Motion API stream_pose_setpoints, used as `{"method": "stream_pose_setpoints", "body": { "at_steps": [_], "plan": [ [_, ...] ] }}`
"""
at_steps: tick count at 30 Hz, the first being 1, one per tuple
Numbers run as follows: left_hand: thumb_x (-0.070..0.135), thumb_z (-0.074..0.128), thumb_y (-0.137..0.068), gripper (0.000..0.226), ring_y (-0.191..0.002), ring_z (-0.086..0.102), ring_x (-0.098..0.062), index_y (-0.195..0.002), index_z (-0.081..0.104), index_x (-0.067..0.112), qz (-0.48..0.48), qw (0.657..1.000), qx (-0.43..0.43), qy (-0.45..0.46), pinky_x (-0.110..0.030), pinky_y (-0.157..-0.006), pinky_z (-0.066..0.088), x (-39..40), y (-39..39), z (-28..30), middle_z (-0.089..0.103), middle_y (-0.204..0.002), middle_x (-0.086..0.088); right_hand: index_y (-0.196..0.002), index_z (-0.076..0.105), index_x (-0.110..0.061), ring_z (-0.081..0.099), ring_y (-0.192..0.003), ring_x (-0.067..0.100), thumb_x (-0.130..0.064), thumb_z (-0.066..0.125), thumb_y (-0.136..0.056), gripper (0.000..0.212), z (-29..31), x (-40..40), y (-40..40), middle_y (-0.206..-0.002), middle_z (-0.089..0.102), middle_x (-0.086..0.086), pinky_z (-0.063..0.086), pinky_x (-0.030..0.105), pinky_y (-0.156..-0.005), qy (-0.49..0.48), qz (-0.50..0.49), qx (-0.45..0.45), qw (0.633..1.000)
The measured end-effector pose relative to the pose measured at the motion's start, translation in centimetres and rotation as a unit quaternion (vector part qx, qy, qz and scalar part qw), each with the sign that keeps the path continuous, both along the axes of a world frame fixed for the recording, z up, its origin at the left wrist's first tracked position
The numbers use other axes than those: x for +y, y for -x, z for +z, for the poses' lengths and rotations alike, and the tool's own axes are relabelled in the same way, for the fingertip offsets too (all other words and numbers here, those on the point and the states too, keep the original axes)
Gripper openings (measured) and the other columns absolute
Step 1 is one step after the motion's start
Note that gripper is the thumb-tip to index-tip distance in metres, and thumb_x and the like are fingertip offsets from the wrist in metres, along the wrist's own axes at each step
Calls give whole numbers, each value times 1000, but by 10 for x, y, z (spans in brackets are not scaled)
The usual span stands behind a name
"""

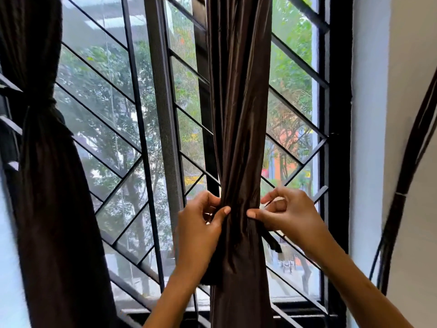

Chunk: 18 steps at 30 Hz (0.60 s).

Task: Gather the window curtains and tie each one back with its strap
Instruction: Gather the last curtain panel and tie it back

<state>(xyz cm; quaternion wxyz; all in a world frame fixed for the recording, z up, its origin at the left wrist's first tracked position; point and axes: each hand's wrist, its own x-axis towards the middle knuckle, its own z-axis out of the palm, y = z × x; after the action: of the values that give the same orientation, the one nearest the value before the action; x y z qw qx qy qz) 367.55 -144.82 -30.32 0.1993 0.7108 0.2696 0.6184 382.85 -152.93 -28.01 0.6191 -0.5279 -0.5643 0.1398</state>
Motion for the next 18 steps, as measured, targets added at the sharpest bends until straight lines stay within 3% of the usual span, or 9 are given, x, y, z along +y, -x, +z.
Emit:
{"method": "stream_pose_setpoints", "body": {
  "at_steps": [3,5,7,9,12,15,18],
  "plan": [
    [-1,74,-75,36,-68,59,0,-84,48,22,98,988,-37,-115,-10,-58,44,-16,-7,-5,59,-86,4,-84,50,-5,59,-49,15,-10,81,-70,34,0,1,5,-54,57,5,56,30,-53,47,53,102,992],
    [-6,70,-76,36,-79,54,-1,-90,51,20,120,973,-14,-194,-15,-66,49,-18,-7,-13,51,-99,2,-81,45,-8,58,-48,14,-7,79,-72,36,-4,1,9,-57,54,5,55,28,-52,44,72,156,984],
    [-2,68,-80,26,-87,52,2,-93,61,18,101,967,16,-231,-9,-75,44,-18,-4,-22,45,-107,4,-78,43,-10,57,-46,12,-4,77,-72,36,-8,2,11,-53,51,0,54,25,-50,26,83,195,977],
    [13,66,-85,14,-93,54,3,-98,69,16,49,972,27,-227,-5,-82,40,-19,0,-26,44,-112,4,-76,45,-9,60,-48,12,-3,77,-72,33,-12,2,12,-50,55,-3,54,23,-50,6,84,215,973],
    [29,72,-79,26,-98,58,0,-101,72,15,1,980,24,-196,-7,-88,41,-19,3,-27,47,-114,3,-80,54,-4,66,-59,14,-4,77,-69,25,-16,-1,10,-64,64,6,56,22,-56,15,107,235,966],
    [19,81,-72,27,-96,57,2,-97,73,15,37,981,17,-190,-6,-87,41,-16,1,-27,49,-111,1,-98,56,4,70,-70,19,8,75,-66,37,-18,-8,6,-81,69,14,56,22,-60,50,149,239,958],
    [11,81,-70,24,-92,53,8,-92,73,13,78,979,4,-191,-3,-82,39,-18,-3,-28,48,-107,1,-98,52,4,69,-71,20,12,73,-69,36,-16,-15,4,-93,63,18,55,20,-59,50,117,212,969]
  ]
}}
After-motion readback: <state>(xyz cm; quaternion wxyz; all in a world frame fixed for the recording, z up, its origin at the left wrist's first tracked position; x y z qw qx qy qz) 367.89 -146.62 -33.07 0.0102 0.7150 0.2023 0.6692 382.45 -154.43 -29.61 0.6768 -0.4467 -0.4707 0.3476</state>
